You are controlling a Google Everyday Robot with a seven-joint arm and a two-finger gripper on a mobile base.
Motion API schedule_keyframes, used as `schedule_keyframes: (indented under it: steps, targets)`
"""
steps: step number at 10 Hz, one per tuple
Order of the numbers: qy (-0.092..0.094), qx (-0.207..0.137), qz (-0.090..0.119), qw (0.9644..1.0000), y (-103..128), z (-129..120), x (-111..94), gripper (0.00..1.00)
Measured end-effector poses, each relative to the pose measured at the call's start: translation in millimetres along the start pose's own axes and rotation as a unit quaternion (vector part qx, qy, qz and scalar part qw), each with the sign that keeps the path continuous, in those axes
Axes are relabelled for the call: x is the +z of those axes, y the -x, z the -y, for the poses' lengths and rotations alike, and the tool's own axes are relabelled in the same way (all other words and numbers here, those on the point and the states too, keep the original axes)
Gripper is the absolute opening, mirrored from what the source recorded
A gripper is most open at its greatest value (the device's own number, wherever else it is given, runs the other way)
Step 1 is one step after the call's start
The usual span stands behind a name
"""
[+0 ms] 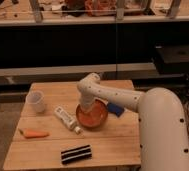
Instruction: Push the ceramic bowl across the table
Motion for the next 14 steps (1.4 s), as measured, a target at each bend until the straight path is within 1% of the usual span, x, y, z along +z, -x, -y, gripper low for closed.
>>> schedule_keyframes:
  steps: [1,2,4,6,7,8,9,10,12,14]
  targets:
    - [-0.004,-0.006,0.004,1.0,0,13,3,0.0]
    - [-0.008,-0.011,0.007,0.9999,4,19,4,0.0]
    - [-0.006,-0.007,0.01,0.9999,3,17,2,0.0]
    - [-0.002,-0.011,0.008,0.9999,1,20,2,0.0]
    - [0.001,-0.017,0.003,0.9998,2,33,2,0.0]
    - [0.007,-0.021,0.0,0.9998,9,45,0,0.0]
    - [0.01,-0.024,-0.003,0.9996,20,64,-4,0.0]
    - [0.012,-0.025,0.0,0.9996,38,83,-4,0.0]
    - [0.01,-0.027,-0.001,0.9996,52,99,-1,0.0]
    - [0.008,-0.033,-0.002,0.9994,56,104,-2,0.0]
